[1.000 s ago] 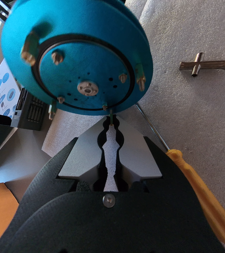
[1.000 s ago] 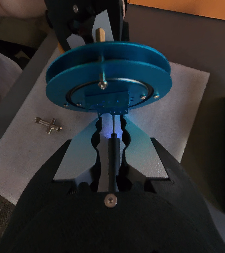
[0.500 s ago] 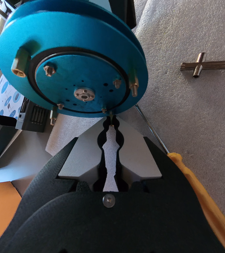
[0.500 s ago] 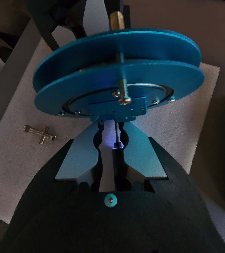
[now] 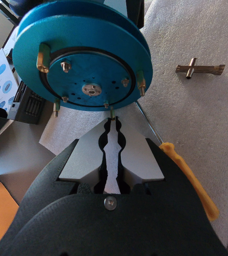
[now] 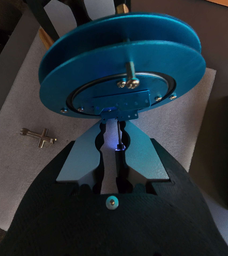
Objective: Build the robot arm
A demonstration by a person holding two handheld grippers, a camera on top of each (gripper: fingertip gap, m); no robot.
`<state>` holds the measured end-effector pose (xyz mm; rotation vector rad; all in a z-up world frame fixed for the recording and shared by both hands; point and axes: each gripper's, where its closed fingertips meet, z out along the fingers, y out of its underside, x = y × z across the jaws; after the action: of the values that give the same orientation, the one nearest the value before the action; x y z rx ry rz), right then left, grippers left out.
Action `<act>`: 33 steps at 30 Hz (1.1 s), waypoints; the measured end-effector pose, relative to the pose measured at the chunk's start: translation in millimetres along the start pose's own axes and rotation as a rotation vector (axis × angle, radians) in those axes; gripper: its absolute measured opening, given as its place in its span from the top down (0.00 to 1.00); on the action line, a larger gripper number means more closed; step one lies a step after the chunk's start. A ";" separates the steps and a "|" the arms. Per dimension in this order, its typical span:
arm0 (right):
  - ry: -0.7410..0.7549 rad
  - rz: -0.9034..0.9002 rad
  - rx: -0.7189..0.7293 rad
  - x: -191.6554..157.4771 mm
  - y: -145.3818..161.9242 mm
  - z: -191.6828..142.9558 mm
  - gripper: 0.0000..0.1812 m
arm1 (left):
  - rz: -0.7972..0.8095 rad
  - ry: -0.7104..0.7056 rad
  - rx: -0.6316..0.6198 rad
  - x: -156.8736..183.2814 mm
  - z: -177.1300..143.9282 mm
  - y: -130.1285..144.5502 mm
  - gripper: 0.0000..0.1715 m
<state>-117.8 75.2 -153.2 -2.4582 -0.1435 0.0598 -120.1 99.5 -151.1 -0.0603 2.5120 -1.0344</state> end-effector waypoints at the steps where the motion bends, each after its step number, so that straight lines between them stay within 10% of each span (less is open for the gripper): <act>1: 0.002 -0.002 -0.003 0.0 0.0 0.0 0.89 | 0.003 0.004 -0.002 -0.3 0.7 -0.9 0.97; 33: -0.045 0.011 0.111 -3.6 -8.5 -34.0 0.83 | 0.124 -0.052 -0.031 -0.8 9.8 -0.6 0.98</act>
<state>-119.4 60.2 -121.3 -2.3480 -0.1425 0.1252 -115.5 92.8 -156.6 0.0588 2.4518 -0.9320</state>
